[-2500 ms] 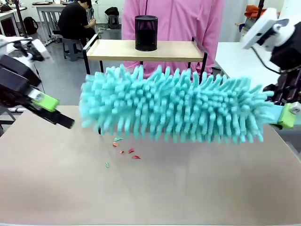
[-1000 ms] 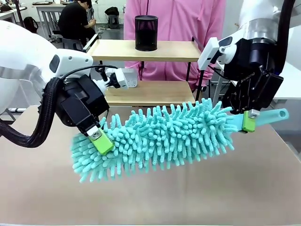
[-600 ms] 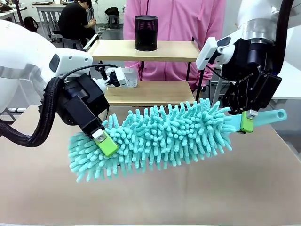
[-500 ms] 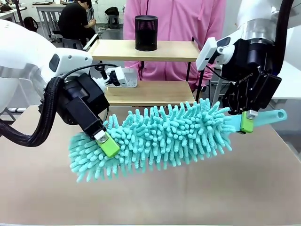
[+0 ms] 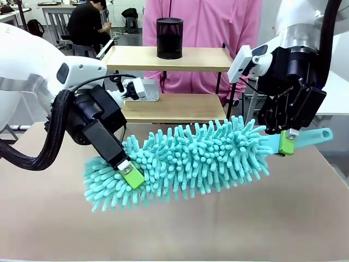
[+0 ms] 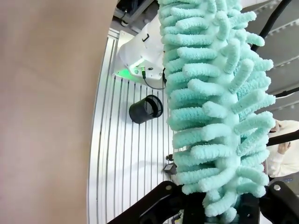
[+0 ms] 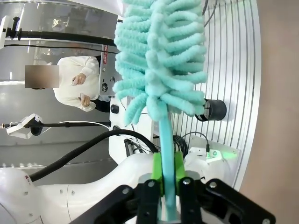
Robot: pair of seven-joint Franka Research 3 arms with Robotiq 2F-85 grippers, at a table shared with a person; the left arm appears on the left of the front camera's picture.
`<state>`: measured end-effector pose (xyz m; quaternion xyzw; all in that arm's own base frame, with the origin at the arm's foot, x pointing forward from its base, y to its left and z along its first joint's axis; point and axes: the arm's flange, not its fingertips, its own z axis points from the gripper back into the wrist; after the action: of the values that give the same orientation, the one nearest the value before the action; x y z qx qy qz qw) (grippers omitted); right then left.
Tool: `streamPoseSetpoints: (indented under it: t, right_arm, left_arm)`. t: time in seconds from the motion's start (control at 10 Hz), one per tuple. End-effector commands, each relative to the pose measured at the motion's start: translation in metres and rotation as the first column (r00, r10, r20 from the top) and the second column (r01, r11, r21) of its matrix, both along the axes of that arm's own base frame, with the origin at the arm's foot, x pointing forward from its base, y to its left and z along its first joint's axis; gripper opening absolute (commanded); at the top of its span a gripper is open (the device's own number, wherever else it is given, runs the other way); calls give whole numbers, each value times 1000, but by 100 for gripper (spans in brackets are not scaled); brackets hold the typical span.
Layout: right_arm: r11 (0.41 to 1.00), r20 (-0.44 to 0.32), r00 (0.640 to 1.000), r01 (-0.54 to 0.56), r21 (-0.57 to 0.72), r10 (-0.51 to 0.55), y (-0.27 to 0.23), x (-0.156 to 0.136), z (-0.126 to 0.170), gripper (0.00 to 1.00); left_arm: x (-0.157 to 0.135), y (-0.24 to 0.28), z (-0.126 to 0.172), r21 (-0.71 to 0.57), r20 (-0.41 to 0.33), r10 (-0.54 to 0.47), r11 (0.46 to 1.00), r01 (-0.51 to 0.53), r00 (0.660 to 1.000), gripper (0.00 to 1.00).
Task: Clean the shelf.
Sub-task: Hand the Duster back to the human.
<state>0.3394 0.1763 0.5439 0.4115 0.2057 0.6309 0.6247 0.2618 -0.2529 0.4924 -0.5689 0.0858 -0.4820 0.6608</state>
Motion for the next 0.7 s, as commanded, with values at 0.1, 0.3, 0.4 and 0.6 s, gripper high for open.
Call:
streamPoseSetpoints:
  t: [0.1, 0.3, 0.4, 0.6]
  right_arm:
    - [999, 3, 999, 39, 20, -39, 3, -4, 2, 12]
    - [999, 1, 999, 34, 20, -34, 4, -4, 2, 12]
    - [999, 2, 999, 32, 19, -32, 4, -4, 2, 12]
    - [998, 3, 999, 49, 35, -50, -2, -4, 3, 68]
  left_arm:
    - [-4, 2, -3, 2, 13, -7, 1000, 7, 1000, 0]
    - [-4, 4, -2, 4, 19, -2, 1000, 2, 1000, 0]
    - [-4, 4, -1, 8, 24, -6, 1000, 6, 1000, 0]
    - [-4, 6, -1, 13, 32, -9, 1000, 8, 999, 0]
